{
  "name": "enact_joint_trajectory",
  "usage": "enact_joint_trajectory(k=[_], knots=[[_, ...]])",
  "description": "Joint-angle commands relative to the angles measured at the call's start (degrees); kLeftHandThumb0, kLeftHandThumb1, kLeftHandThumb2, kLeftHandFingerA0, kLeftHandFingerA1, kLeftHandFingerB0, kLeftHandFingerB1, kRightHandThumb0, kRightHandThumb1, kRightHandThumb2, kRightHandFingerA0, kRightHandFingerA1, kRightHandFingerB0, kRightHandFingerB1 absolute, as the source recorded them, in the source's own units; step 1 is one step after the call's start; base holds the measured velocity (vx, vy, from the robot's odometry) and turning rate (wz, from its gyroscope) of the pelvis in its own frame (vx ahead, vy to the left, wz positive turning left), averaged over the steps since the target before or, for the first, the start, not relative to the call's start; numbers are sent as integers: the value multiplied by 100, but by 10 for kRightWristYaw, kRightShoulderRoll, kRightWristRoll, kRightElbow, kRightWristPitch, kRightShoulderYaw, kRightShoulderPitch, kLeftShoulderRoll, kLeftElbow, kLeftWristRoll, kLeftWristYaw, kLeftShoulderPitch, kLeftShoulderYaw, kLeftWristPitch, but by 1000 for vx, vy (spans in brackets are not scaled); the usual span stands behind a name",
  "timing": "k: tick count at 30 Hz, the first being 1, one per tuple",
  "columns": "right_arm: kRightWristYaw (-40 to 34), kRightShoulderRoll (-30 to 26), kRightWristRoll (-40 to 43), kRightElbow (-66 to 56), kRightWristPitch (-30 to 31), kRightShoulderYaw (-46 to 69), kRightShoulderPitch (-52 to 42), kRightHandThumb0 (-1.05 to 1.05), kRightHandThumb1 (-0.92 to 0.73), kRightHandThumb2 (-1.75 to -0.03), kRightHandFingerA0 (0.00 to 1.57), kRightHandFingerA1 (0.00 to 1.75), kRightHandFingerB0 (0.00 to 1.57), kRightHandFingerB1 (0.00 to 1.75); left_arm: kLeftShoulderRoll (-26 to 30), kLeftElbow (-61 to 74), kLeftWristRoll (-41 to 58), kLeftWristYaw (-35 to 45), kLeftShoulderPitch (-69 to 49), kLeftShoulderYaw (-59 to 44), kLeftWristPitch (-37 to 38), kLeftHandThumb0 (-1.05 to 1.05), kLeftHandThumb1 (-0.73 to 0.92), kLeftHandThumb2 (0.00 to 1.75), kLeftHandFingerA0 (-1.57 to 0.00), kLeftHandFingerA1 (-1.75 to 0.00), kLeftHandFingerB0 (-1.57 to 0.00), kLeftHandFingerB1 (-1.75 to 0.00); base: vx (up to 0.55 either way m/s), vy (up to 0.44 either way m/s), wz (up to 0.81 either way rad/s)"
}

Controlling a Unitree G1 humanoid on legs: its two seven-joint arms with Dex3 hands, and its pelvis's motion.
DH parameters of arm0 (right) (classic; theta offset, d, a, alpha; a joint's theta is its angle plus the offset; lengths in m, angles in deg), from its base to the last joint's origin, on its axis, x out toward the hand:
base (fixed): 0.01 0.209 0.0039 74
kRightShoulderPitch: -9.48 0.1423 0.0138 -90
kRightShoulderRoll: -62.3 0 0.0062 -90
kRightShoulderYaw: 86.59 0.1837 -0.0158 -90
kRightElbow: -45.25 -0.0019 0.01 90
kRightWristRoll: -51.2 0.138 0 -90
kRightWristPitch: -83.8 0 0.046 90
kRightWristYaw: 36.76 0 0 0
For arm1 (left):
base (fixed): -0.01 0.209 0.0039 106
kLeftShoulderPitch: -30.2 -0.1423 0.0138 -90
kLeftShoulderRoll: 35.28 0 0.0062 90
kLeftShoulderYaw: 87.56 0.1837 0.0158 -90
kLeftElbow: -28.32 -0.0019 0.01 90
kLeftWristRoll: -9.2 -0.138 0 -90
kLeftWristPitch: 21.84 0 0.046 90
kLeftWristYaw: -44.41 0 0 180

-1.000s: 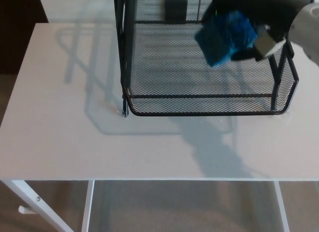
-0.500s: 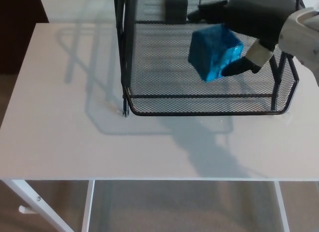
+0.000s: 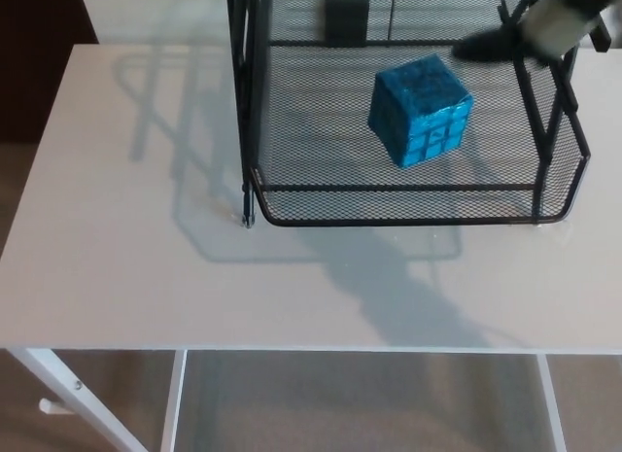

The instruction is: The robot walks towards a desk on which a file tray is kept in the middle and a cube is kept to its right. The robot lifts the cube using its right hand and places it on the file tray.

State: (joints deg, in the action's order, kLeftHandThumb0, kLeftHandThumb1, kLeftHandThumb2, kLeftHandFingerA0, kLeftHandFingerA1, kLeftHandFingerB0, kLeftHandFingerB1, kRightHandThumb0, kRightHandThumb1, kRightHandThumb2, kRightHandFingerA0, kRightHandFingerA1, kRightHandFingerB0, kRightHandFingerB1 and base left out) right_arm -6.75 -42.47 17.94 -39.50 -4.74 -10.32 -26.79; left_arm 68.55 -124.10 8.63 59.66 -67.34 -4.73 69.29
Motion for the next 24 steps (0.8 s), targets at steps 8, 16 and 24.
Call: enact_joint_trajectory(k=[8, 16, 24], knots=[[50, -140, 173, -117, 141, 494, -187, -69, -60, -79, 0, 0, 0, 19, 4, -10, -6, -3, 0, -1, 18, -67, 70, 100, -30, -56, -16, -46, 0, 0, 0], [-223, -15, 311, 60, -81, 866, -364, -73, -49, -88, 81, 109, 25, 54, -2, -7, -4, -6, -9, -5, 20, -63, 87, 66, -35, -47, -21, -31, 0, 0, 0], [-497, -10, 289, 349, -153, 885, -509, -63, -73, -87, 0, 0, 1, 5, -2, -15, -5, -15, -2, -7, 18, -67, 70, 100, -29, -57, -16, -46, 0, 0, 0]])
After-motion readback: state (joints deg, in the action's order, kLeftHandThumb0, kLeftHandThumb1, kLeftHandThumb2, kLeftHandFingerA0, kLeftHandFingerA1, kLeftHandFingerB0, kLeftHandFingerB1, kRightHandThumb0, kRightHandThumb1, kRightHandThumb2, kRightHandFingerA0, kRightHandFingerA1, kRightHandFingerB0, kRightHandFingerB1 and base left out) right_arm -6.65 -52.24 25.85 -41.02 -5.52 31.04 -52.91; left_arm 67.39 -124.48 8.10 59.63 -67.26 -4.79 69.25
